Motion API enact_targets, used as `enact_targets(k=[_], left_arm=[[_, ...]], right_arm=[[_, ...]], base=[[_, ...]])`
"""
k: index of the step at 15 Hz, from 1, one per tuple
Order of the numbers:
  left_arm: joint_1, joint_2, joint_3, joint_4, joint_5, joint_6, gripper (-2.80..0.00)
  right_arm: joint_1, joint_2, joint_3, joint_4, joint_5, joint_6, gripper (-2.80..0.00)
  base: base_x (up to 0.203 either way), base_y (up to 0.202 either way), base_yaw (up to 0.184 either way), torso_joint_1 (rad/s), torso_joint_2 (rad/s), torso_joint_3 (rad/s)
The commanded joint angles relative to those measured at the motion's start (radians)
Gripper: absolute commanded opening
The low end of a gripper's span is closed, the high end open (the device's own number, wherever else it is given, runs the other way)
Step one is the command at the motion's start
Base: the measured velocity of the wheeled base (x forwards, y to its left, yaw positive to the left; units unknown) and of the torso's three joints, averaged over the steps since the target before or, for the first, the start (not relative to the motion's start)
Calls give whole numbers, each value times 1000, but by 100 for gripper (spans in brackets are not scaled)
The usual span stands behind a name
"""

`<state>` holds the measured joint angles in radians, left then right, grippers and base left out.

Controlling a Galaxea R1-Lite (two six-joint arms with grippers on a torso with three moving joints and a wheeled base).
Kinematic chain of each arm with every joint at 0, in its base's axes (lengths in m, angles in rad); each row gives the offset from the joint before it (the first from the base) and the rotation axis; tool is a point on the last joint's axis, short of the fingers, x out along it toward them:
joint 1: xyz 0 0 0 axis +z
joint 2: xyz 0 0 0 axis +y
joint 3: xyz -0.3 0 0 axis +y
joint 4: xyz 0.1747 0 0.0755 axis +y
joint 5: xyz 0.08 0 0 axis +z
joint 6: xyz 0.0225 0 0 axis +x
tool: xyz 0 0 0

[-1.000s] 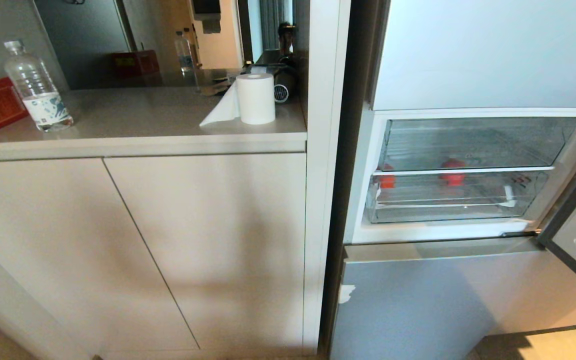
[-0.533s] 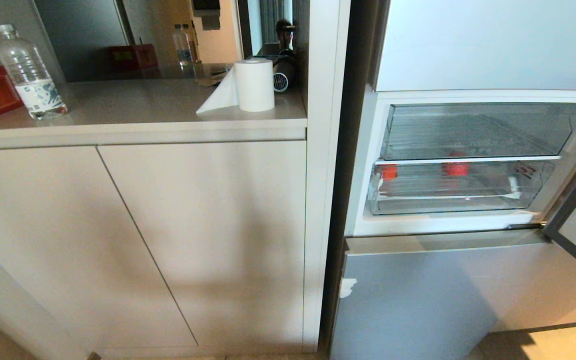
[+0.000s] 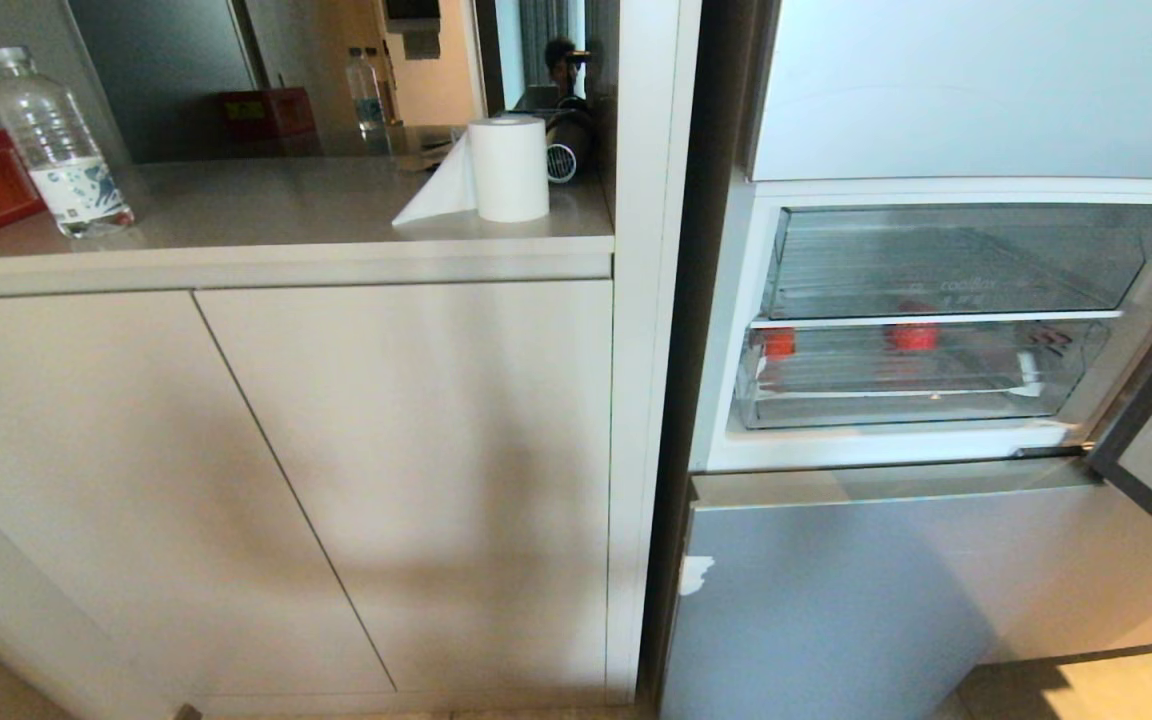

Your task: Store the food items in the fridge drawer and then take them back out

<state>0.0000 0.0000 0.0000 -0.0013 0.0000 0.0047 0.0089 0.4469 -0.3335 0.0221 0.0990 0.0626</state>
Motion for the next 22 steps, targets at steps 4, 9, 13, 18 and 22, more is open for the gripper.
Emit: enact_targets(k=[4, 9, 13, 18, 22], left_arm=[[0, 1, 2, 0, 0, 0, -280], [0, 1, 2, 0, 0, 0, -280], [0, 2, 2, 0, 0, 0, -280], [0, 0, 2, 0, 0, 0, -280], [0, 0, 2, 0, 0, 0, -280]], right_arm=[[3, 588, -102, -199, 115, 12, 0], [47, 1094, -143, -711, 119, 14, 0], [146, 1362, -165, -1121, 3, 12, 0], [222, 1503, -261, -1244, -97, 14, 0], [257, 1612, -392, -1245, -172, 12, 0]], base=[[0, 0, 0, 0, 0, 0], [0, 0, 0, 0, 0, 0], [0, 0, 0, 0, 0, 0], [0, 0, 0, 0, 0, 0], [0, 0, 0, 0, 0, 0]])
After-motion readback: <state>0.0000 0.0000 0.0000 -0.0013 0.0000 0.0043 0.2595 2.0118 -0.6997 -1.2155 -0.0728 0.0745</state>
